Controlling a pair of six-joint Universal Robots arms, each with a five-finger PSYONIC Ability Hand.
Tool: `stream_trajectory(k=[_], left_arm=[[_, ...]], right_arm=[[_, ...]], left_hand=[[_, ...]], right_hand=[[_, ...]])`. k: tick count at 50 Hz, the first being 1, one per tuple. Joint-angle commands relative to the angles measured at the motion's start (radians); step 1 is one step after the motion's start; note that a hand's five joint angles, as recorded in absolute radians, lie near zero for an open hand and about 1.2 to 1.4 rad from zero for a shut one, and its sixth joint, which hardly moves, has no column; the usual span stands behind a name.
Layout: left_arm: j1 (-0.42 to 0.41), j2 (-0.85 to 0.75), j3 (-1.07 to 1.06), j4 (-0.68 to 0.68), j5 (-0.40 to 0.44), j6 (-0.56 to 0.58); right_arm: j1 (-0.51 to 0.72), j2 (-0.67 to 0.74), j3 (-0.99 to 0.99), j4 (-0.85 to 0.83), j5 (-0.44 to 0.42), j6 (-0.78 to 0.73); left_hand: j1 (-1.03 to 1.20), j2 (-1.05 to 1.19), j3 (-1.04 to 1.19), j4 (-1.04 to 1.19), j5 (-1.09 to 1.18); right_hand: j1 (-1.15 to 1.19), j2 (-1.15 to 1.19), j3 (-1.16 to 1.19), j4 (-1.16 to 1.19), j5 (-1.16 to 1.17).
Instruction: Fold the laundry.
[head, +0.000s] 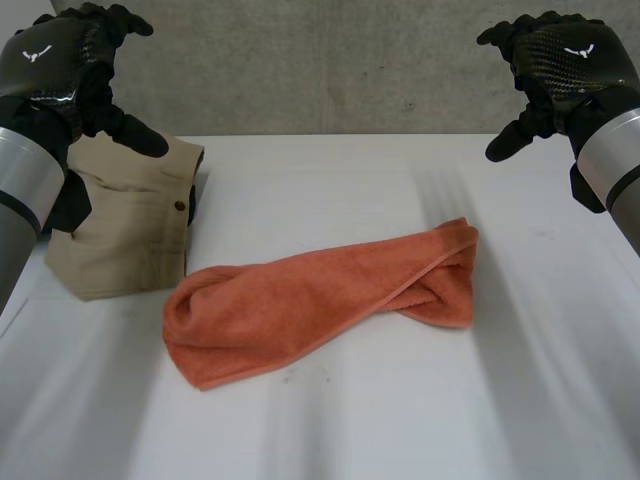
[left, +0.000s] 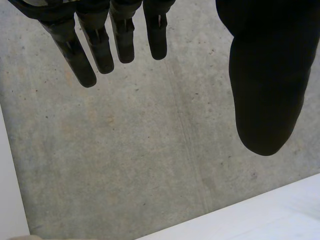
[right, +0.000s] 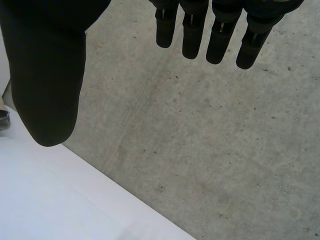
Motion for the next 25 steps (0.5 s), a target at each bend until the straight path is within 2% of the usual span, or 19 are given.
stream_trajectory(k=[1,25], left_arm=[[-0.001,0.001,0.000,0.000,0.000,0.001],[-0.007,0.009,0.000,-0.005,0.006,0.005]], right_arm=[[0.000,0.000,0.002,-0.004,0.001,0.000],[-0.034,0.009,-0.006,0.011,-0.007,-0.014]], left_hand=[[-0.107,-0.102,-0.102,-0.106,-0.113],[-0.093,-0.088,-0.087,-0.092,-0.098]], right_hand=[[-0.116,-0.119,-0.132,-0.124,-0.119],[-0.105,-0.109,-0.122,-0.114,-0.109]])
